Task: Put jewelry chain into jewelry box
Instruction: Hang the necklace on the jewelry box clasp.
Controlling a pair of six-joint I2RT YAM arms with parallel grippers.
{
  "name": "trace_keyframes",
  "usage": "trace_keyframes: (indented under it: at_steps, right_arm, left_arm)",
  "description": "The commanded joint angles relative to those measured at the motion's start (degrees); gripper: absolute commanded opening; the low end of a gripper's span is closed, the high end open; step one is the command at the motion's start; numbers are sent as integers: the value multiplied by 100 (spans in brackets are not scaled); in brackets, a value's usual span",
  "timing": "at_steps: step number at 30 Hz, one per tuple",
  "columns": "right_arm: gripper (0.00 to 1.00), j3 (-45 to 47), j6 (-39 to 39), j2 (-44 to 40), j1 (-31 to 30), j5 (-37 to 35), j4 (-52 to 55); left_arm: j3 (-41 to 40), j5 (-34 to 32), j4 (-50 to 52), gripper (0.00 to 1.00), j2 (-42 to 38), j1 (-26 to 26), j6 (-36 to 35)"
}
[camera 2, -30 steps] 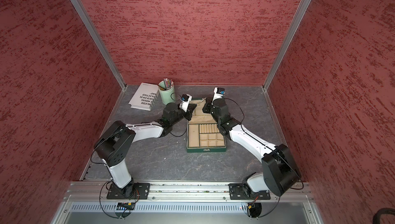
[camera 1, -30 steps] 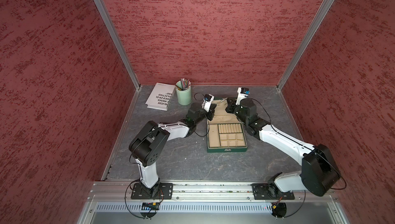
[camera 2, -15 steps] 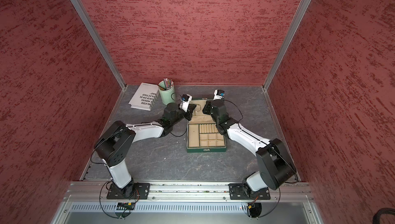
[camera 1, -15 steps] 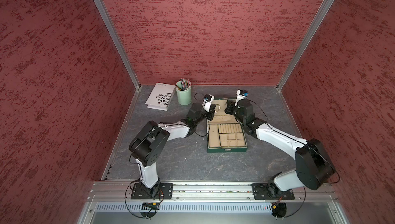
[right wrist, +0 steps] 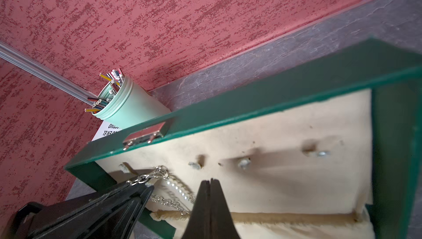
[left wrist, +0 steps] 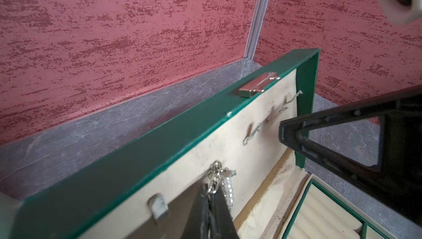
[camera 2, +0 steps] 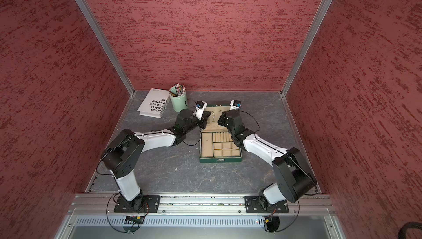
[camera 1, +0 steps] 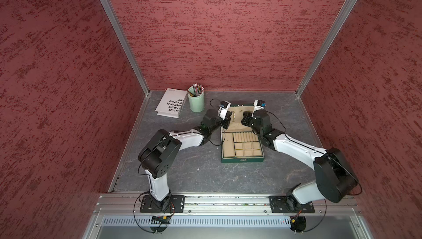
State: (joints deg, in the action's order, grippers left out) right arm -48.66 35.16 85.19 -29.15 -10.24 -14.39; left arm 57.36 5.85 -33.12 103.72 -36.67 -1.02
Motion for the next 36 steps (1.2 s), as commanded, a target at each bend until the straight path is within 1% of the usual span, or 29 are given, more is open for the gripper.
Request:
trace_keyframes:
  at_steps: [1,4,5,6,8,10,13,15,18,22,26,28,36]
  right_arm:
    - [0,108,-40,-107,45,14,-177]
    - [1,104,-395,-120,54,356,-98]
    - [9,97,-525,-136,55,471,-38]
    - [20,122,-670,-142,57,584,7]
    - [35,210,-897,-143,55,722,-7]
    - [44,226,-1038,-138,55,769,42]
    - [50,144,-1121,59,50,1040,38]
    - [51,66,-1148,166,41,1200,-16]
    - [49,49,-1213,275,27,1227,-182]
    - [41,-48,-1249,414,-9,1222,-207]
    - [37,-139,-1244,563,-100,1156,-266]
    - [36,-168,-1248,622,-170,1051,-322]
    - [32,-125,-1366,736,-439,194,-689]
  left_arm:
    - [158,-53,125,0,34,-67,-156]
    - [156,-81,140,0,19,-80,-179]
    - [150,-97,140,0,11,-86,-180]
    - [150,-107,140,0,4,-84,-185]
    - [143,-123,127,0,-2,-82,-196]
    - [142,-148,115,0,3,-78,-207]
    - [123,-195,86,0,16,-78,-198]
    - [118,-232,78,0,9,-77,-197]
    - [80,-288,79,0,-9,-71,-193]
    - [48,-303,70,0,-29,-51,-189]
    - [45,-277,61,0,-33,-44,-188]
    - [38,-273,52,0,-35,-43,-188]
    - [-13,-272,5,0,-62,-34,-180]
